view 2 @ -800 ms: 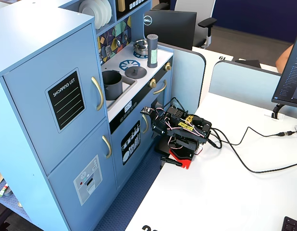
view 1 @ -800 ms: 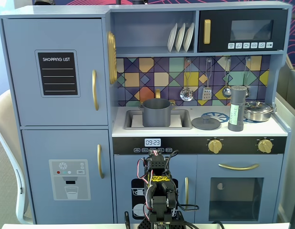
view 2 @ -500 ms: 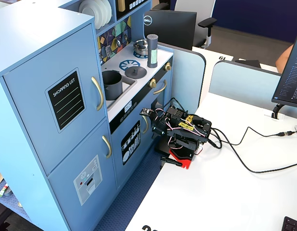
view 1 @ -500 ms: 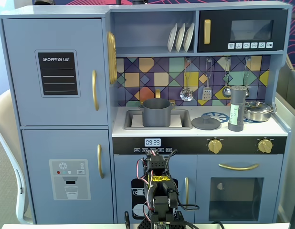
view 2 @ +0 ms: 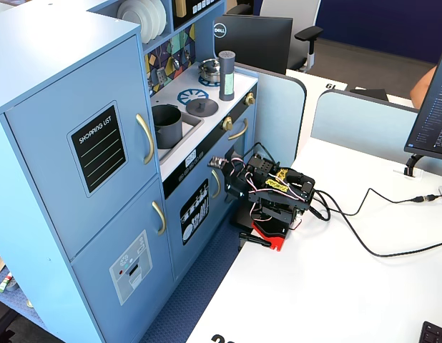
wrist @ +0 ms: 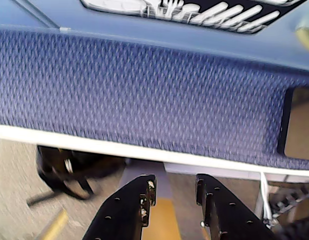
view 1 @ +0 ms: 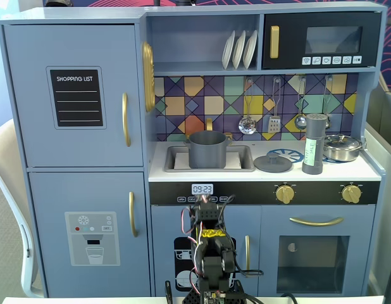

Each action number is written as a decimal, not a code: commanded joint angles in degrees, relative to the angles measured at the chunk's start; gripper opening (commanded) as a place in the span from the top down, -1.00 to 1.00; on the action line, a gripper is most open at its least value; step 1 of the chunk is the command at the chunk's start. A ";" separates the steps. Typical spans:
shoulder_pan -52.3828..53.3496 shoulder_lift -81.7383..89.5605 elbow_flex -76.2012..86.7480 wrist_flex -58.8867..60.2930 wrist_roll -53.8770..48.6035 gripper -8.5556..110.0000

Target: Put salt in the gray recipient

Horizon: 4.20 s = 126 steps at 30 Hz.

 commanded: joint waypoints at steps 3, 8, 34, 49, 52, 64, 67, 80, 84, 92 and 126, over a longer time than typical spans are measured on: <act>8.61 -4.13 -17.49 1.85 2.90 0.85; 21.62 -3.69 -26.19 2.29 -1.41 0.85; 46.14 -31.64 -44.65 -51.94 0.88 0.56; 49.92 -46.05 -53.79 -65.04 4.57 0.01; 50.01 -48.96 -55.81 -66.27 5.80 0.03; 50.19 -60.21 -62.23 -72.33 5.89 0.01; 50.19 -63.54 -64.78 -73.21 5.62 0.01; 50.01 -78.40 -77.34 -76.46 5.36 0.03; 49.83 -83.58 -82.62 -77.08 4.92 0.04; 48.78 -88.42 -87.71 -77.08 4.13 0.07; 46.05 -88.68 -92.11 -74.53 -0.44 0.86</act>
